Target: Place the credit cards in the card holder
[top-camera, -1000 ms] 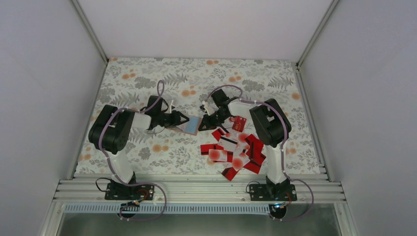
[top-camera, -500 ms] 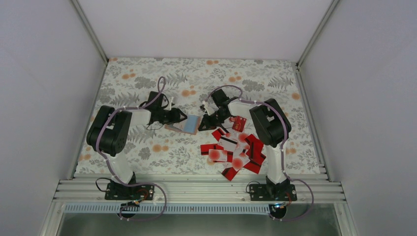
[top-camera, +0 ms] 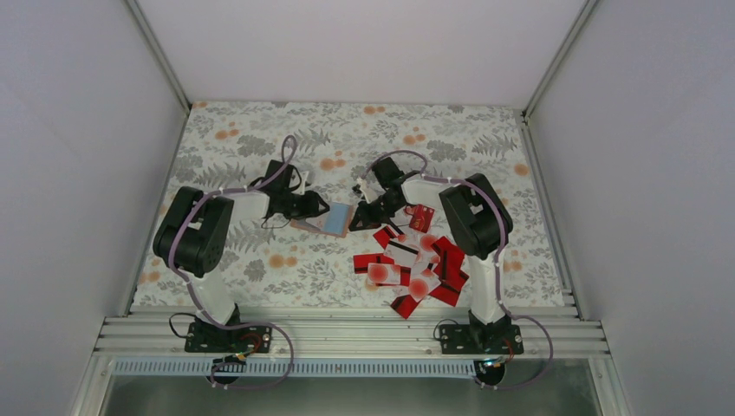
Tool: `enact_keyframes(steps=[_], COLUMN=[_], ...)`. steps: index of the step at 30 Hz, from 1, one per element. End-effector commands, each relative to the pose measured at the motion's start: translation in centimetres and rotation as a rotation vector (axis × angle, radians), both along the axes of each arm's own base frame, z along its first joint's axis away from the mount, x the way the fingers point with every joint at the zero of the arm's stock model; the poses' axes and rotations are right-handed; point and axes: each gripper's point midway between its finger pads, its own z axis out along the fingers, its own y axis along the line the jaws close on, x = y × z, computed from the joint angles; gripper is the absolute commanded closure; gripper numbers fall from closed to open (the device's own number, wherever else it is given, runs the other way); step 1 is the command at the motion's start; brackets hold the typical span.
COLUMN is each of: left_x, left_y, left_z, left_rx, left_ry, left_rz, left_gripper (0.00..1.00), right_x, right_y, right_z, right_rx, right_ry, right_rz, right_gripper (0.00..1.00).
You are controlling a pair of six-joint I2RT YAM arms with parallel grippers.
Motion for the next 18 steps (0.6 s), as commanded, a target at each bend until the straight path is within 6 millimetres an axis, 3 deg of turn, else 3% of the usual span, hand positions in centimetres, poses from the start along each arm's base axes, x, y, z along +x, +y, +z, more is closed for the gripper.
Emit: enact_keyframes(steps=[1,7,11,16,18], left_x=[0.2,0.0,-0.7,-1.0,-0.6], left_y=[0.0,-1.1,-2.1,-1.6,-0.8], left_z=[-0.1,-0.1,-0.2,-0.9,-0.7], left_rx=[0.075,0.080,-0.005,0.020,0.079], left_ry=[0.021,0.035,0.061,0.065,0.041], left_rz=[0.031,0.025,0.023,0.030,0.033], left_gripper=[0.64,0.72,0.78,0.77,0.69], right_x=[-0.9,-0.6,-0.6,-0.7,-0.8], right_y=[-1.0,-0.6,-0.5,-0.6,-0.7], right_z=[-3.4,-3.3,-3.3,-3.2,-3.2], right_rx=[-0.113,-0.110,-0.109,-0.109,-0.112], right_ry=[0.046,0.050,0.051,0.046,0.047], right_rz=[-0.008,-0.015,-0.018,-0.023,-0.025], right_gripper=[0.96,0.96,0.96,0.96,0.96])
